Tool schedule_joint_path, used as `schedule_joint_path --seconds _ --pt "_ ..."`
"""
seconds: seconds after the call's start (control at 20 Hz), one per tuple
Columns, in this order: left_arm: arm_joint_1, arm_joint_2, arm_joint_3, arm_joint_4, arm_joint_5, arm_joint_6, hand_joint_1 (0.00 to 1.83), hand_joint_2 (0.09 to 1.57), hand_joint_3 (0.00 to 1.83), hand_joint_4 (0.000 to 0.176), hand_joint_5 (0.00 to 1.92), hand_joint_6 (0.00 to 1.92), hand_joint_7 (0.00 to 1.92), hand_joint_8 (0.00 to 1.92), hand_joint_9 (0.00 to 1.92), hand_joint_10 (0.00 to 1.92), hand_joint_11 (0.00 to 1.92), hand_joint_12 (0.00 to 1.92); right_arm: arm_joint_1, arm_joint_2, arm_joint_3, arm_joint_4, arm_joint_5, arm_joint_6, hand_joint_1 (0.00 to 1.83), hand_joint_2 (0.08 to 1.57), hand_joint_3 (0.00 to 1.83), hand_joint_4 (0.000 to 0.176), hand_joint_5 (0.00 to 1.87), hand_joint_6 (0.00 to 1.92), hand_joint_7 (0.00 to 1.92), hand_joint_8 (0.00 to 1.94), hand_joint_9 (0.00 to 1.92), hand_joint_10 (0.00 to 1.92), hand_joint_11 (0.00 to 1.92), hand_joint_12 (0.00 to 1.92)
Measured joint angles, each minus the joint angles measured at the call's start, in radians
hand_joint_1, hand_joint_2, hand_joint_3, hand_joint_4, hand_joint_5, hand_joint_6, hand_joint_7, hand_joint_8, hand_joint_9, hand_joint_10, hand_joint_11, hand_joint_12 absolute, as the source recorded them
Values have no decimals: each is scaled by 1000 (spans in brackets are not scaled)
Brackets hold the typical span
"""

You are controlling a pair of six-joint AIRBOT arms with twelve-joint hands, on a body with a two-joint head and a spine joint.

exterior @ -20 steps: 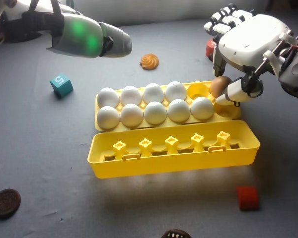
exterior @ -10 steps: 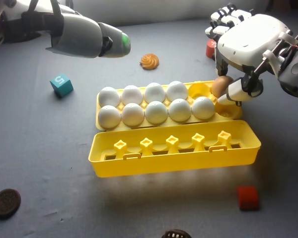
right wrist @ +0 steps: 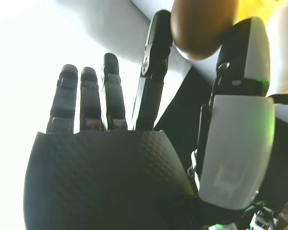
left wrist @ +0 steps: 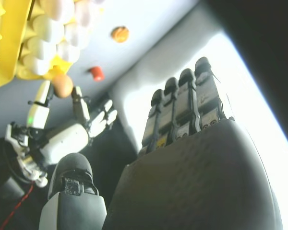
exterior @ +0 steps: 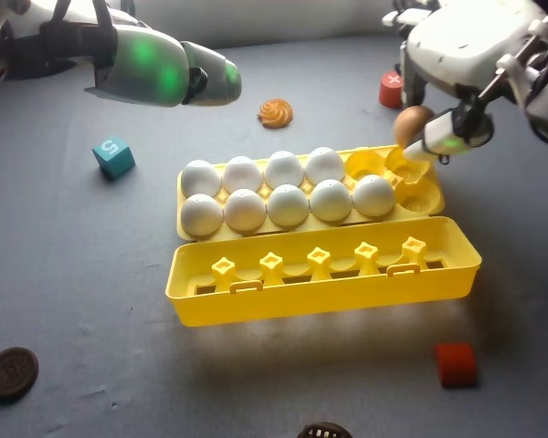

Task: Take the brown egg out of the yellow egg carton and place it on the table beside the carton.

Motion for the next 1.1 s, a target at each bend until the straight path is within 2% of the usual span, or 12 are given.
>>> schedule_joint_path --seconds 0.05,0.1,0.15,0.2,0.45,0.55,0.6,0.65,0.7,0.85,0.9,1.1 --pt "0 0 0 0 0 0 0 1072 0 0 67 15 56 14 38 13 46 28 -1 17 -2 2 0 -1 1158 956 0 48 1498 33 276 2 18 4 0 0" --pt "0 0 0 0 0 0 0 1075 0 0 64 12 51 10 32 10 37 25 -6 32 -2 2 3 -6 1152 956 0 68 1499 29 278 2 20 2 0 0" --pt "0 0 0 0 0 0 0 1075 0 0 74 13 72 16 56 17 57 37 -19 48 -2 -4 13 -11 1168 957 0 3 1499 26 293 4 34 4 0 0" --pt "0 0 0 0 0 0 0 1078 2 0 64 7 61 10 44 10 36 30 -29 55 -2 -4 15 -11 1157 959 0 41 1498 24 283 3 31 1 0 0" --pt "0 0 0 0 -2 0 0 1077 1 0 43 0 37 0 17 0 8 26 -85 66 -2 1 9 -24 1143 958 0 103 1500 22 270 1 22 0 0 0" --pt "0 0 0 0 1 0 0 1079 2 0 66 9 59 9 38 9 24 37 -96 66 -1 -2 9 -24 1144 956 0 105 1502 22 299 12 45 10 0 0" --pt "0 0 0 0 3 0 0 1077 1 0 47 1 42 1 21 1 4 29 -103 66 2 -3 8 -25 1150 957 0 77 1502 20 305 8 48 7 0 0" --pt "0 0 0 0 3 0 0 1074 0 0 35 0 27 0 6 0 0 28 -108 65 5 -1 8 -26 1133 956 0 147 1502 18 291 6 48 4 0 0" --pt "0 0 0 0 3 0 0 1076 0 0 32 0 23 0 2 0 0 12 -114 65 8 -3 12 -27 1127 955 0 170 1502 17 288 4 51 4 0 0" --pt "0 0 0 0 3 0 0 1081 2 0 41 8 26 7 10 4 11 5 -130 62 21 -5 19 -26 1126 957 0 174 1500 15 272 0 17 2 0 0" --pt "0 0 0 0 3 0 0 1079 1 0 57 13 43 12 26 10 26 12 -131 59 26 -8 23 -25 1133 957 0 147 1502 15 295 5 30 4 0 0" --pt "0 0 0 0 3 0 0 1080 2 0 57 8 46 9 25 6 27 16 -134 33 48 -19 41 -25 1116 957 0 176 1493 11 302 2 44 5 0 0"
